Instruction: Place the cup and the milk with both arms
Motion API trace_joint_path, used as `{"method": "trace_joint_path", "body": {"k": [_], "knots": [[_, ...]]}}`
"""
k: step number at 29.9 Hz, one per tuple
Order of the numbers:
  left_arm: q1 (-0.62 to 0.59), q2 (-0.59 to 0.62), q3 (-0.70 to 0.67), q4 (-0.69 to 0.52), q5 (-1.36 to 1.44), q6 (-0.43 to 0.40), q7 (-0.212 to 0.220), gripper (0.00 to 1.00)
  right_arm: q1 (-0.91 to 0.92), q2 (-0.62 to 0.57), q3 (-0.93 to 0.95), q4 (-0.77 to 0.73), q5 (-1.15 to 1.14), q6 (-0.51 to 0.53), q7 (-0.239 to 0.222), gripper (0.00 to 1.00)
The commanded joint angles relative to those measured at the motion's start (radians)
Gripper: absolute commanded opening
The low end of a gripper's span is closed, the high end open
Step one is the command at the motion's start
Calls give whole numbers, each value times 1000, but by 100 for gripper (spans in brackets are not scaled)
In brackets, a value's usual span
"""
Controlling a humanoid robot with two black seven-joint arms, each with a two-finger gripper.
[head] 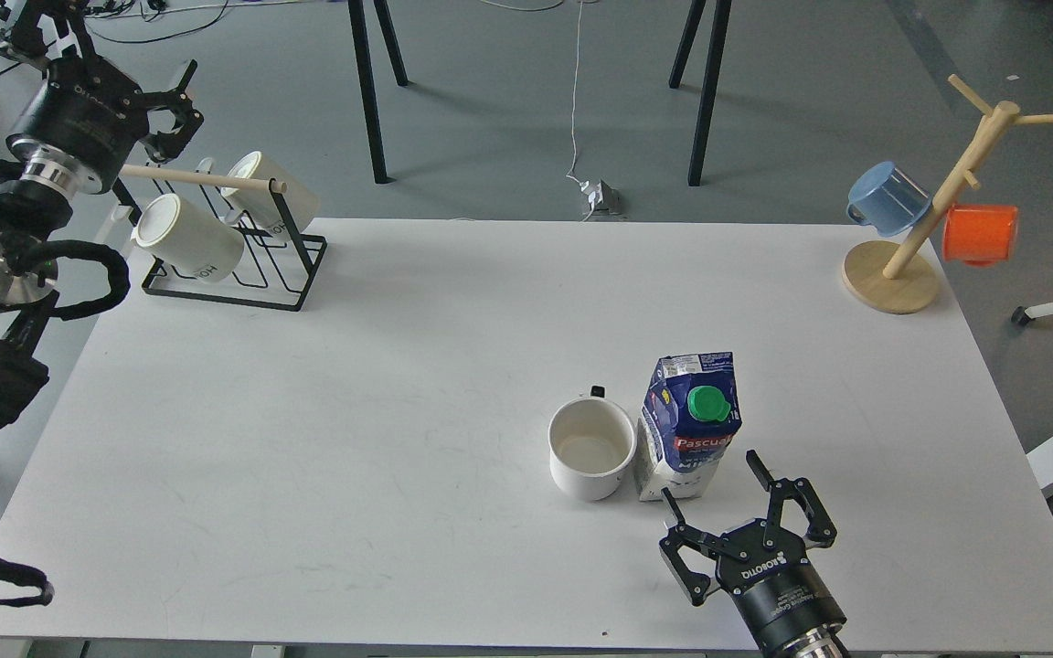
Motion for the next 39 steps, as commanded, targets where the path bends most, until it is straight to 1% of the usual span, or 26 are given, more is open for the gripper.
{"method": "trace_joint_path", "body": {"k": [1,6,10,14,18,22,24,27,29,32,34,36,39], "knots": [[0,0,-2,0,-1,0,0,100,-53,-80,19,30,0,0,-1,98],[-2,3,-6,0,-3,0,-2,100,-107,-262,56,59,0,0,0,98],[0,1,-5,0,-18,0,-2,100,-157,-365,186,84,0,0,-1,98],[2,-5,-6,0,-25,0,-2,100,-160,-465,298,99,0,0,-1,98],[6,-8,-14,12,-40,0,-2,100,-119,-529,413,87,-3,0,-6,98],[3,-11,-26,40,-67,0,-2,100,-9,-597,441,82,-2,0,-8,98],[2,-13,-26,40,-67,0,0,100,83,-606,438,75,-2,0,-9,98],[-3,-11,-26,40,-69,0,2,100,232,-606,408,10,-2,0,-9,98],[-14,-11,-26,45,-69,0,3,100,341,-605,372,-62,0,0,-5,98],[-32,-17,-26,92,-69,0,3,100,517,-600,311,-204,-2,0,-3,98],[-51,-42,-22,123,-69,0,3,100,614,-592,265,-282,0,0,0,99],[-74,-66,-20,150,-69,0,3,100,712,-560,240,-362,0,0,0,99],[-81,-82,-21,160,-69,0,3,100,821,-448,239,-476,-2,0,0,99]]}}
